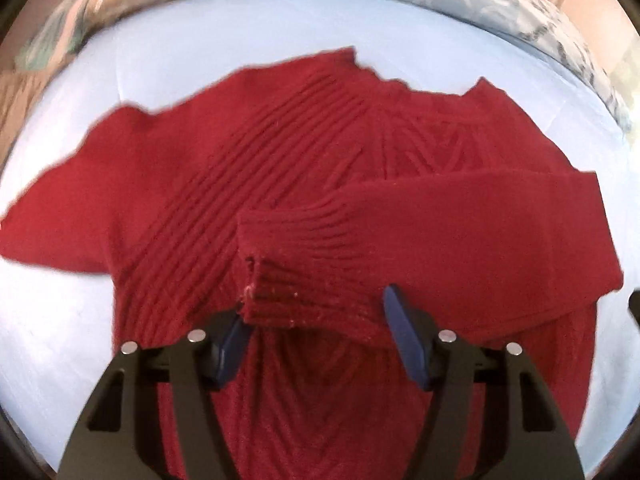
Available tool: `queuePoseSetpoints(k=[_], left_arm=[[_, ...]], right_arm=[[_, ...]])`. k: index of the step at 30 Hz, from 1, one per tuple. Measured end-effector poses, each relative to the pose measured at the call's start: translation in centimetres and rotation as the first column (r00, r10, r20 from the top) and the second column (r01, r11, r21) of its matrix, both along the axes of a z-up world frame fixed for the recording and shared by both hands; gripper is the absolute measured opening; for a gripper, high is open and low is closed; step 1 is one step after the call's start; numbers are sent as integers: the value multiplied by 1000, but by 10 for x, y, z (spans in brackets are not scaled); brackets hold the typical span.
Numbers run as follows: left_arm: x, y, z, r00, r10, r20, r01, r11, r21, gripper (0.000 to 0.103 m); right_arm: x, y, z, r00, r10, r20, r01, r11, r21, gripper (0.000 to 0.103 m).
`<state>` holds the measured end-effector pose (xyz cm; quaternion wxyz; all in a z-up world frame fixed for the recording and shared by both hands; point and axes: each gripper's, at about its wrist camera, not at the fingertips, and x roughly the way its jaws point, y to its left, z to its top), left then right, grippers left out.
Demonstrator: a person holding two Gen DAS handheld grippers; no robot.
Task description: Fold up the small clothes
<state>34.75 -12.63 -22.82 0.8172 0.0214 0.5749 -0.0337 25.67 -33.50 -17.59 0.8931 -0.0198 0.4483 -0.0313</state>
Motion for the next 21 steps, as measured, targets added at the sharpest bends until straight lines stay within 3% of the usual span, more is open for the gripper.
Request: queuePoseSetpoints(k=[1,3,7,9,12,15,16,18,21], left_arm=[[-2,-7,3,999,-37,37,35,997,64,38],[-2,-19,8,991,-112,67,104,988,113,13],[2,-35,17,966,-228,125,205,964,170,10],[0,-38,32,933,-300,198,252,938,236,9],[-8,-26,68,860,-384,337,288,909,300,9],[8,-5,87,814,-396,425,247,898,363,9],[13,3,89,813,-391,433,240,901,362,9],[28,19,78,849,-368,379,252,913,321,9],[35,36,36,910,-318,267,247,932,266,9]], right_arm=[[1,-1,0,1000,-3,0,3,1000,-2,58],[3,-2,0,1000,-9,4,9,1000,-3,58],[7,-2,0,1000,-19,14,19,1000,-1,58],[8,-1,2,999,-25,24,25,1000,-1,58],[9,1,4,999,-31,40,31,999,6,58],[11,5,3,999,-32,40,31,999,10,58],[11,6,2,999,-31,38,30,999,15,58],[13,9,-1,999,-31,30,30,999,24,58],[18,11,-12,999,-36,3,36,998,53,58]])
